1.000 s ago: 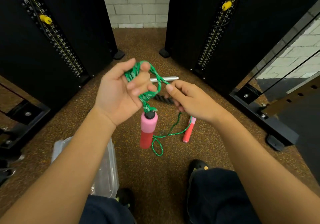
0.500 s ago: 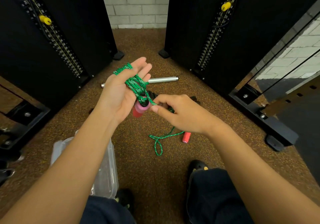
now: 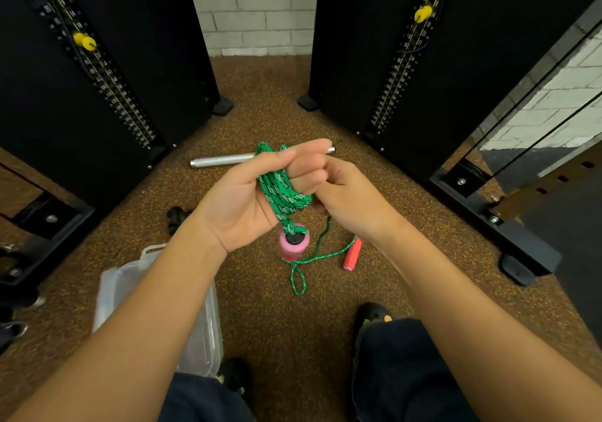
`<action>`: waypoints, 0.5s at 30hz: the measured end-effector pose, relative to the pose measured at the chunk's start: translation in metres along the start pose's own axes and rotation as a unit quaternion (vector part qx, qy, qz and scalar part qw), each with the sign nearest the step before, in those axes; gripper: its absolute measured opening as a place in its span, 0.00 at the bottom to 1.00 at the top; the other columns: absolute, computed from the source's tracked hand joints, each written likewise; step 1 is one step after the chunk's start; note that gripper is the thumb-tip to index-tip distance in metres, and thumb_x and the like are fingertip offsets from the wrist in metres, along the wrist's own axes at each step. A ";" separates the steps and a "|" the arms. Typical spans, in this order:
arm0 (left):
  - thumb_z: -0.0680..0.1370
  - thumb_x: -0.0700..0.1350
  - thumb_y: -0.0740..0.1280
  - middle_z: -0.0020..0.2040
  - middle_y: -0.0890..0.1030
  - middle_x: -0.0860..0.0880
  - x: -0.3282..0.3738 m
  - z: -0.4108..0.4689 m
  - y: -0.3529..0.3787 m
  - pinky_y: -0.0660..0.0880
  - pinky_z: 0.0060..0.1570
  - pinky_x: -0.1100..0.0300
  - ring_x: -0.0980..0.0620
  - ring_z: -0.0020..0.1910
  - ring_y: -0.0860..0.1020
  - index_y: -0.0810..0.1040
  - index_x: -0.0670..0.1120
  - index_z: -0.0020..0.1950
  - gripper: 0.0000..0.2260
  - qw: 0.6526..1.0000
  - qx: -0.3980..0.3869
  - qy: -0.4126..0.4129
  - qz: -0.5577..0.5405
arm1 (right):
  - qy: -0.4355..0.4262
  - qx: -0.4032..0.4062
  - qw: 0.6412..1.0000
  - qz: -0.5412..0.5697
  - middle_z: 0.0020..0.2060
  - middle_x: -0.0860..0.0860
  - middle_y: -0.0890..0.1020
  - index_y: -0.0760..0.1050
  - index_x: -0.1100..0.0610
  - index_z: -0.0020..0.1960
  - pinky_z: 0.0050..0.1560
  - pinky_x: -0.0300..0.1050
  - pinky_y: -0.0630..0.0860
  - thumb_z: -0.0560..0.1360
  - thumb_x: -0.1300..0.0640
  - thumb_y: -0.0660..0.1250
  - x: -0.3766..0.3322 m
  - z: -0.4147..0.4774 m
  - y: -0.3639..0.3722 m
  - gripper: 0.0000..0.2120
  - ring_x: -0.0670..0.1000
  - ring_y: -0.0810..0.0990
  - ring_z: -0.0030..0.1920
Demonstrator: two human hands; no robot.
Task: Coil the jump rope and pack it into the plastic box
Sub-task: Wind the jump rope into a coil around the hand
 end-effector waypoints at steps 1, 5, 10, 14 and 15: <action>0.68 0.43 0.69 0.44 0.86 0.48 -0.002 -0.001 0.002 0.79 0.49 0.61 0.53 0.45 0.84 0.83 0.42 0.52 0.14 1.000 -0.016 0.003 -0.017 | -0.008 -0.002 0.999 -0.031 0.30 0.41 0.76 0.74 0.52 0.44 0.33 0.27 0.68 0.76 0.67 0.59 -0.001 0.000 -0.001 0.12 0.36 0.73 0.30; 0.71 0.39 0.68 0.61 0.79 0.41 -0.004 -0.002 0.008 0.75 0.58 0.55 0.46 0.60 0.78 0.82 0.40 0.52 0.11 0.998 -0.047 0.014 -0.047 | 0.004 -0.007 0.995 -0.096 0.39 0.51 0.78 0.75 0.60 0.49 0.38 0.38 0.71 0.75 0.70 0.57 0.001 0.001 -0.001 0.11 0.43 0.74 0.39; 0.80 0.34 0.51 0.65 0.72 0.32 0.003 0.002 0.003 0.76 0.55 0.51 0.41 0.46 0.81 0.60 0.34 0.72 0.19 0.972 -0.117 -0.036 -0.199 | 0.078 -0.117 0.976 0.169 0.35 0.47 0.74 0.73 0.50 0.54 0.29 0.37 0.60 0.79 0.47 0.54 0.000 -0.005 -0.002 0.12 0.43 0.67 0.29; 0.79 0.37 0.51 0.53 0.81 0.35 0.001 -0.001 0.000 0.74 0.44 0.56 0.46 0.34 0.80 0.61 0.32 0.70 0.20 0.976 -0.106 -0.064 -0.181 | 0.047 -0.160 0.979 0.113 0.46 0.49 0.74 0.65 0.44 0.67 0.32 0.38 0.63 0.76 0.47 0.59 0.004 -0.007 -0.001 0.20 0.43 0.68 0.32; 0.80 0.38 0.51 0.49 0.82 0.35 0.001 -0.002 -0.001 0.73 0.43 0.56 0.46 0.32 0.79 0.64 0.31 0.68 0.19 0.979 -0.093 -0.073 -0.167 | 0.035 -0.159 0.980 0.116 0.48 0.52 0.72 0.62 0.41 0.68 0.33 0.37 0.64 0.76 0.49 0.61 0.003 -0.007 -0.003 0.22 0.43 0.69 0.33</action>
Point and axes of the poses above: each hand's wrist, its own z-axis towards the middle knuckle, its own y-axis out of the palm, x = y × z, the point moved 1 cm from there along z, towards the middle knuckle
